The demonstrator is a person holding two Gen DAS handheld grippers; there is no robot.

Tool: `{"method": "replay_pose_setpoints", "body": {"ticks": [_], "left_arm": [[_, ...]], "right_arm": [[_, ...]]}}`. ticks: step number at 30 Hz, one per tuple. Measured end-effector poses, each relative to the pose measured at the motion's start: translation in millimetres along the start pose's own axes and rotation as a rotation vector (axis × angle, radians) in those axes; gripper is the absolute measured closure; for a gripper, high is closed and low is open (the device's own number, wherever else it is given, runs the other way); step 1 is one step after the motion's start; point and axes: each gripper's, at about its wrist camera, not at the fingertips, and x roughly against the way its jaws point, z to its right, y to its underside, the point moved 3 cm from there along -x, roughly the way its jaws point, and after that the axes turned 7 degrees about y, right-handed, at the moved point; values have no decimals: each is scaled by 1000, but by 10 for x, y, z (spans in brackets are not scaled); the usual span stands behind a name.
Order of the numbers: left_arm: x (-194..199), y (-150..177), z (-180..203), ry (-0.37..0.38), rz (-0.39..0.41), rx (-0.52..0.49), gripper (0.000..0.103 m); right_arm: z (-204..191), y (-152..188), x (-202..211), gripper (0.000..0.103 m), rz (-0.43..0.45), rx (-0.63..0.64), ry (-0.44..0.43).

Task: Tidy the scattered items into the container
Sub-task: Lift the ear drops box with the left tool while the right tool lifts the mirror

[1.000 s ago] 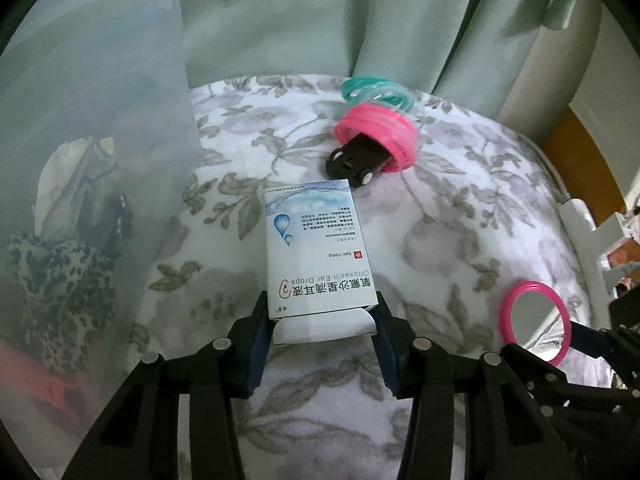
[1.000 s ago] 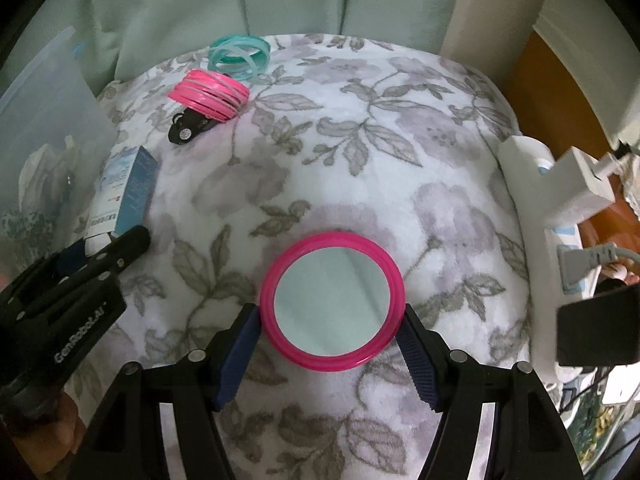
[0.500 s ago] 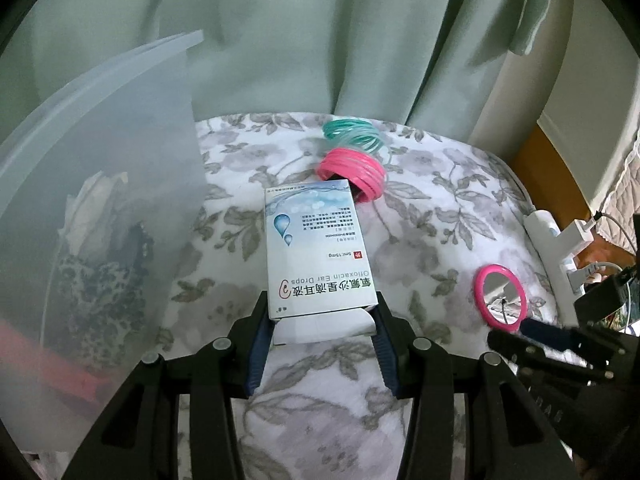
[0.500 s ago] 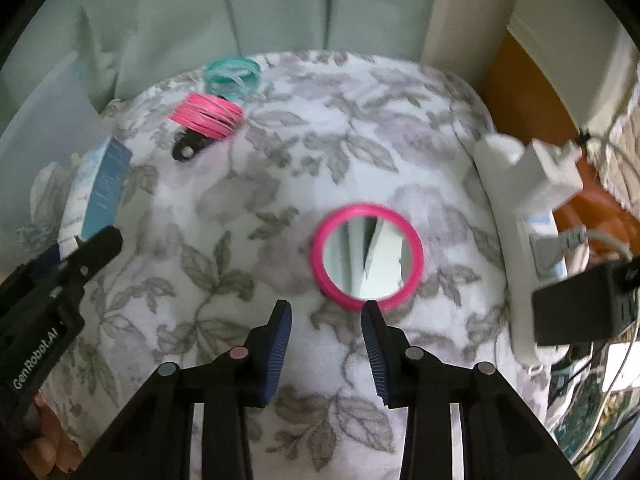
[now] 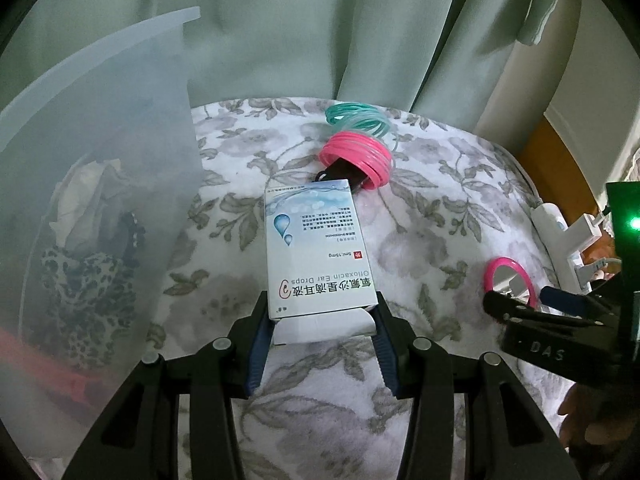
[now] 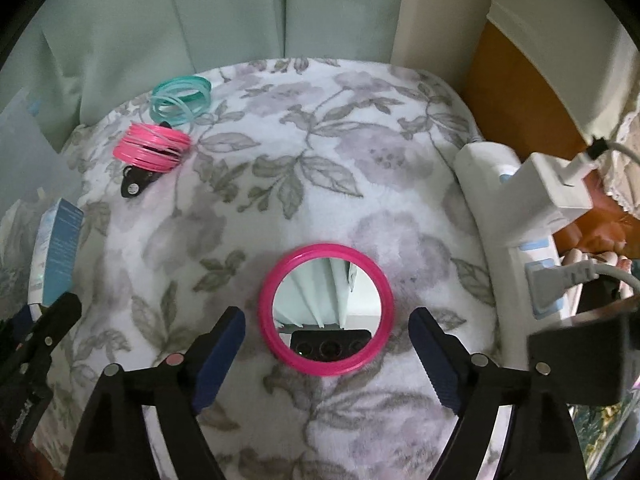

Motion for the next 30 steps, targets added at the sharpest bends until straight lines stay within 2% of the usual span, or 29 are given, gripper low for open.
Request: {"method": "replay_pose_setpoints", "body": {"ticks": [11,15,30], "left_arm": [[-74,12,-23,16,-22,13,55],[-53,11,-17,18,-20,14,55],[197,-48,80,33,26,-1,55]], "right_arm": [[-44,-37,-147,17,2,-5,28],[-31,-12,-130,27,8,-16,28],[13,99,54,28,-9,-55,6]]}}
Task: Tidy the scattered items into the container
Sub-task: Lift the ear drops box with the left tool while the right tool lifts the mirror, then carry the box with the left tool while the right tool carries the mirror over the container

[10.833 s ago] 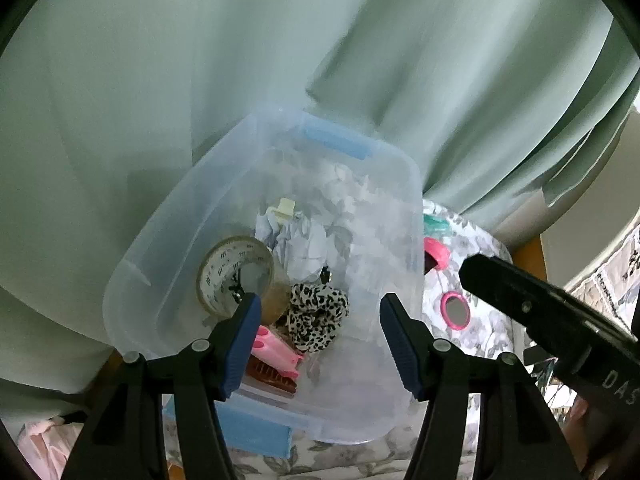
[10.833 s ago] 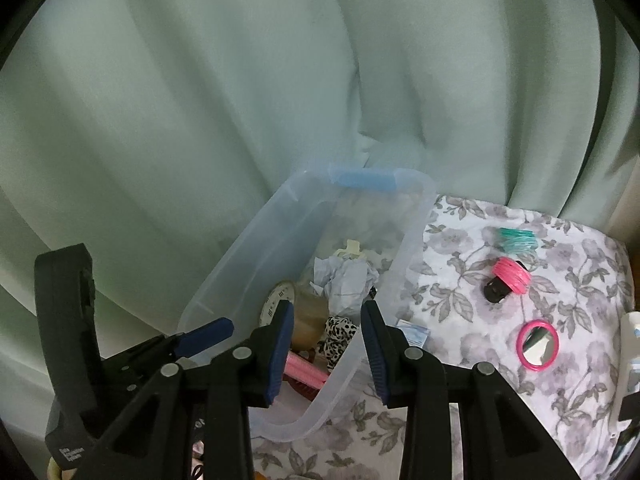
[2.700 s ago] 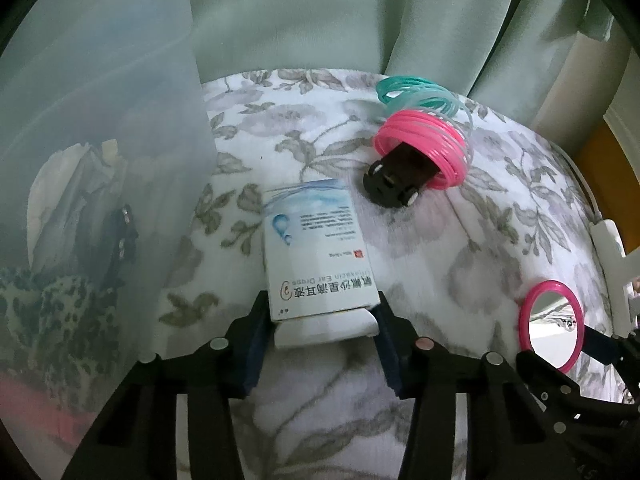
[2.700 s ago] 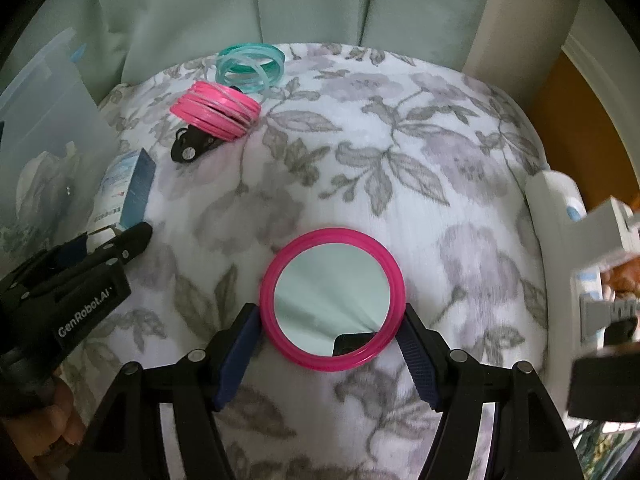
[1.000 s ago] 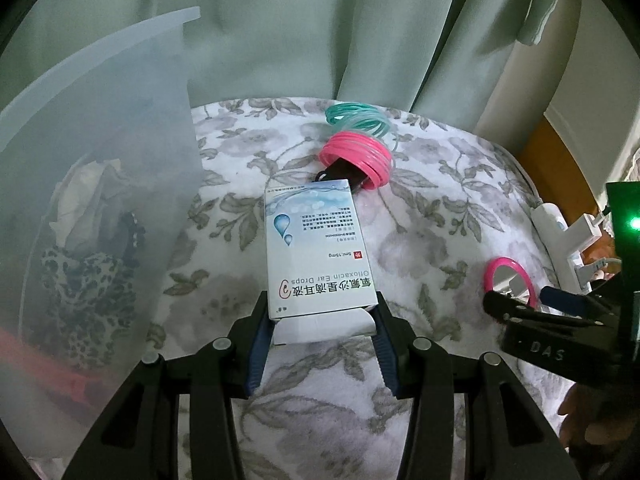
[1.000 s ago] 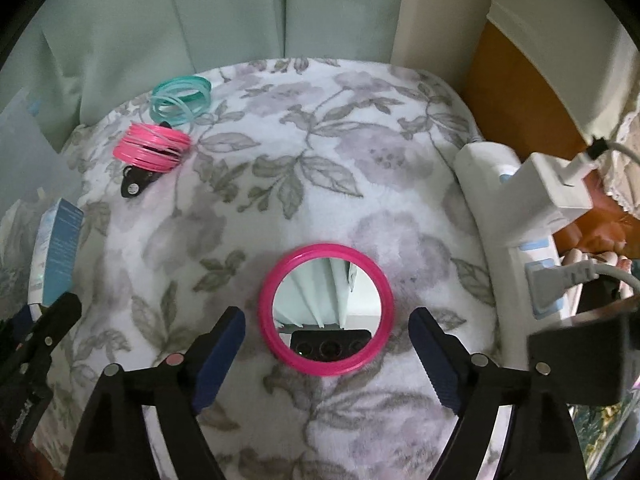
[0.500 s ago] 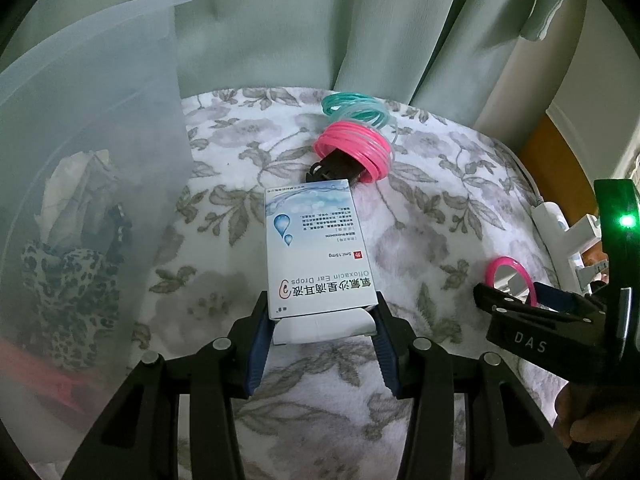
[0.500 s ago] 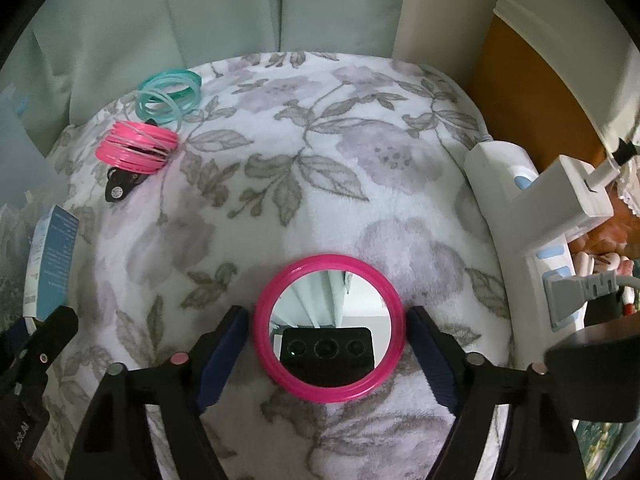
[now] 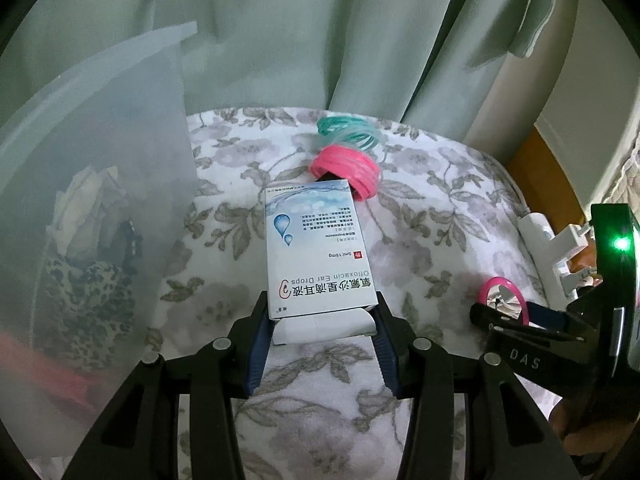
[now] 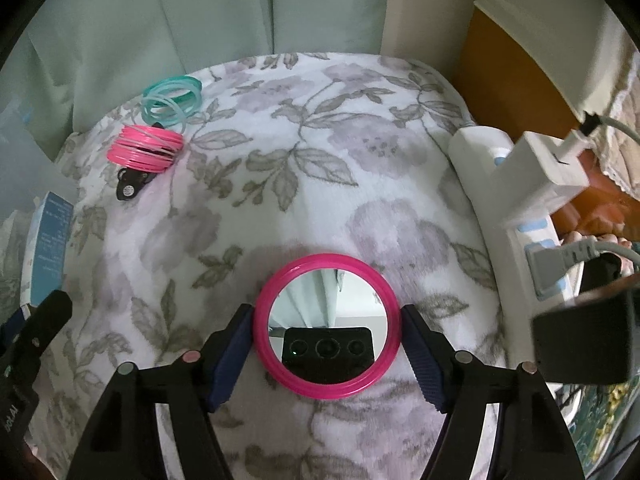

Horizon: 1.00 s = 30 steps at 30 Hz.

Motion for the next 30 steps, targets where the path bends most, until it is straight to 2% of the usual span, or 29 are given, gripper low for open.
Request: {"method": "replay_pose_setpoints", "body": {"ticks": [8,17,30], "left_arm": [[359,-92,131,17,72,-25,55],[1005,-282,152,36,205,-26,55],[1930,-460,-275,1,408,64,55]], "right_arm": [[45,17,399,28,61,-18,-19],[-24,-125,1090,28,200,-24,-86],[-486,-310,2175,28,420,49,-203]]}}
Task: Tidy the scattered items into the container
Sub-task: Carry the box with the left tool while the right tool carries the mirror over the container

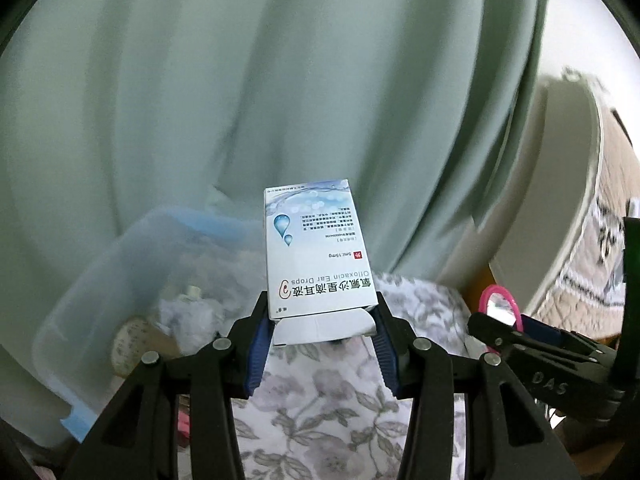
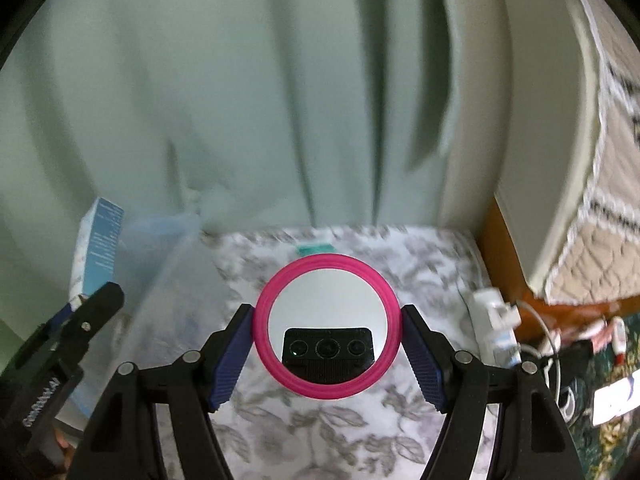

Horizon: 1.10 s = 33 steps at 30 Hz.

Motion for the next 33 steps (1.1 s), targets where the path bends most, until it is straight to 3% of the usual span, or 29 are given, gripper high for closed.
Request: {"method": "replay_pose_setpoints", "body": {"ticks": [15,23,33], "left_arm": [[418,-102,-832,-121,79,131,55],[459,-10,-1236,-168,71,173,55],[230,171,-1480,-172,-5,201,55]], "right_arm": [[-1020,-372,264,28,98,127,-156],[-1557,-367,163,28,87,203,-216],[-2041,-276,-161,28,24,275,-259]]}}
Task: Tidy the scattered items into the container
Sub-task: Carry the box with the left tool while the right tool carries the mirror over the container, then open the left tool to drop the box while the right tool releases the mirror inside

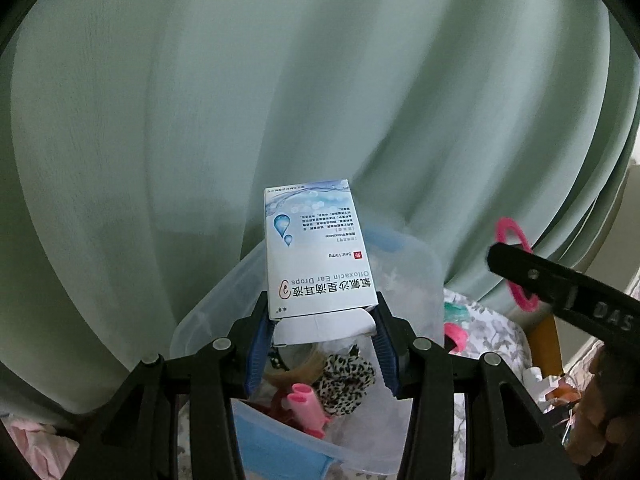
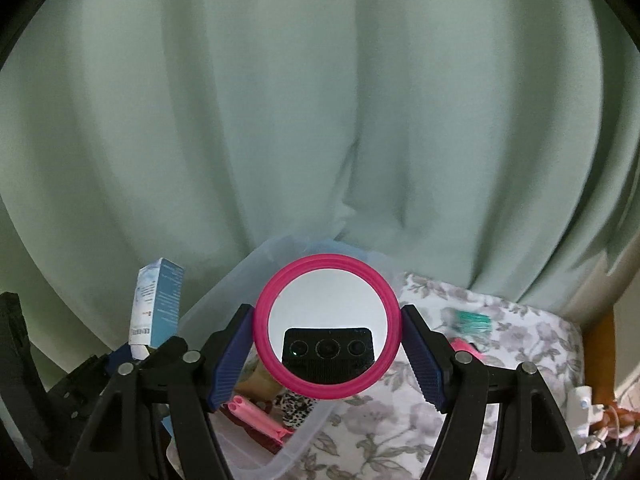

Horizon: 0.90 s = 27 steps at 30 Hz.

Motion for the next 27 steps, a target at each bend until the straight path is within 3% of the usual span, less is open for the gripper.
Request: {"method": "replay_pose_setpoints", "body": {"ticks": [8,27], "left_arm": [[-215,102,-52,-3,-51,5,55],[-652,343,28,-13,-121,18,54]], "right_arm": [[-138,118,-387,28,-105,31,-14],[-313,196,-794,27,-209,97,-24]]}}
